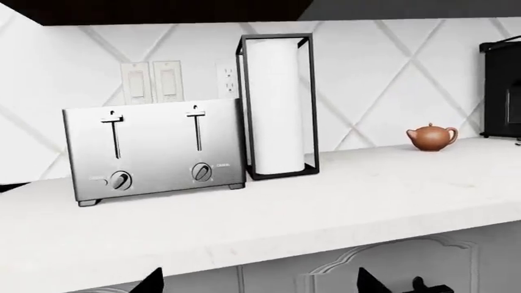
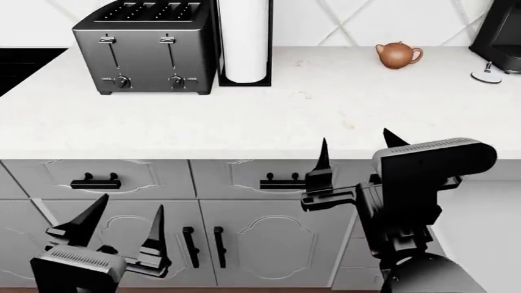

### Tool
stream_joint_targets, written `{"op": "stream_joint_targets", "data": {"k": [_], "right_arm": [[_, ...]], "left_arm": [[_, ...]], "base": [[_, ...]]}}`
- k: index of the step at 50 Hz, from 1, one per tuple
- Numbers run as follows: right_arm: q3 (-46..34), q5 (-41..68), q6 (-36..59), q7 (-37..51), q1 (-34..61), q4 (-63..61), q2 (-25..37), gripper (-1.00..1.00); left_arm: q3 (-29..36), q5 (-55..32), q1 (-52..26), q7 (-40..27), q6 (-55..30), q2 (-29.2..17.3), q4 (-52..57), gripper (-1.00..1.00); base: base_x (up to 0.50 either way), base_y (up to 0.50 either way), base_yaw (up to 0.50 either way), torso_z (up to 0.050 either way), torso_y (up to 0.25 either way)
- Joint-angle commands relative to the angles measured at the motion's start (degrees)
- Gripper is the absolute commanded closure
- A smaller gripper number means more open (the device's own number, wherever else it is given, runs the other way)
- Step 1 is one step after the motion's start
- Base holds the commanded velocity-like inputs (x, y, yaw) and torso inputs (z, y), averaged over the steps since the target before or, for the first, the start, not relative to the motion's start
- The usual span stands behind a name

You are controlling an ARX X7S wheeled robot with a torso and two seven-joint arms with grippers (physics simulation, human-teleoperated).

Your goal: Close the right drawer.

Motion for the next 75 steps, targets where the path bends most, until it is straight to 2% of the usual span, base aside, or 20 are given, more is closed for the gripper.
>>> {"op": "stream_joint_targets", "data": {"k": [1, 13, 24, 29, 36, 41, 50, 51, 59, 68, 75], "right_arm": [[1.4, 2.6, 9.1, 1.2, 6.0, -5.3, -0.4, -1.00], [6.4, 23.7, 13.1, 15.4, 13.7, -5.5, 4.2, -1.00], [11.5, 46.6, 15.2, 30.7, 21.8, -5.3, 8.4, -1.00], [13.3, 58.7, 19.1, 40.3, 27.2, -4.1, 7.7, -1.00], [9.4, 75.9, 16.9, 57.0, 34.4, 0.2, 11.1, -1.00], [6.9, 79.5, 15.2, 60.9, 37.3, 1.6, 12.8, -1.00], [5.8, 79.1, 14.0, 60.8, 37.4, 1.5, 13.7, -1.00], [4.1, 82.0, 13.5, 63.2, 41.6, 2.7, 14.8, -1.00], [-0.9, 88.2, 9.9, 69.8, 47.4, 3.8, 16.9, -1.00], [-5.7, 88.8, 6.6, 71.0, 51.1, 4.5, 18.8, -1.00], [-12.5, 88.5, 1.0, 71.3, 55.5, 4.3, 21.9, -1.00]], "left_arm": [[-1.9, -1.9, 1.4, -1.7, -1.7, -2.0, 6.7, -1.00], [-3.3, -3.8, 0.9, -3.4, -4.4, -4.1, 11.8, -1.00], [-7.4, -5.9, 4.9, -5.0, -3.0, -6.1, 19.7, -1.00], [-9.4, -6.9, 6.8, -5.5, -2.3, -7.1, 22.9, -1.00], [-11.3, -7.9, 8.1, -6.4, -2.5, -8.3, 26.4, -1.00], [-11.2, -8.1, 7.1, -7.1, -3.9, -9.0, 27.3, -1.00], [-11.2, -8.1, 7.1, -7.2, -3.8, -9.0, 27.3, -1.00], [-12.7, -9.3, 7.1, -8.4, -4.7, -10.2, 30.4, -1.00], [-15.0, -10.8, 8.6, -9.2, -4.1, -10.7, 32.9, -1.00], [-16.2, -11.3, 9.8, -9.7, -3.8, -10.9, 34.5, -1.00], [-17.2, -11.5, 10.9, -9.5, -3.0, -11.1, 35.5, -1.00]], "base": [[0.00, 0.00, 0.00, 0.000, 0.000], [0.00, 0.00, 0.00, 0.000, 0.000], [0.00, 0.00, 0.00, 0.000, 0.000], [0.00, 0.00, 0.00, 0.000, 0.000], [0.00, 0.00, 0.00, 0.000, 0.000], [0.00, 0.00, 0.00, 0.000, 0.000], [0.00, 0.00, 0.00, 0.000, 0.000], [0.00, 0.00, 0.00, 0.000, 0.000], [0.00, 0.00, 0.00, 0.000, 0.000], [0.00, 0.00, 0.00, 0.000, 0.000], [0.00, 0.00, 0.00, 0.000, 0.000]]}}
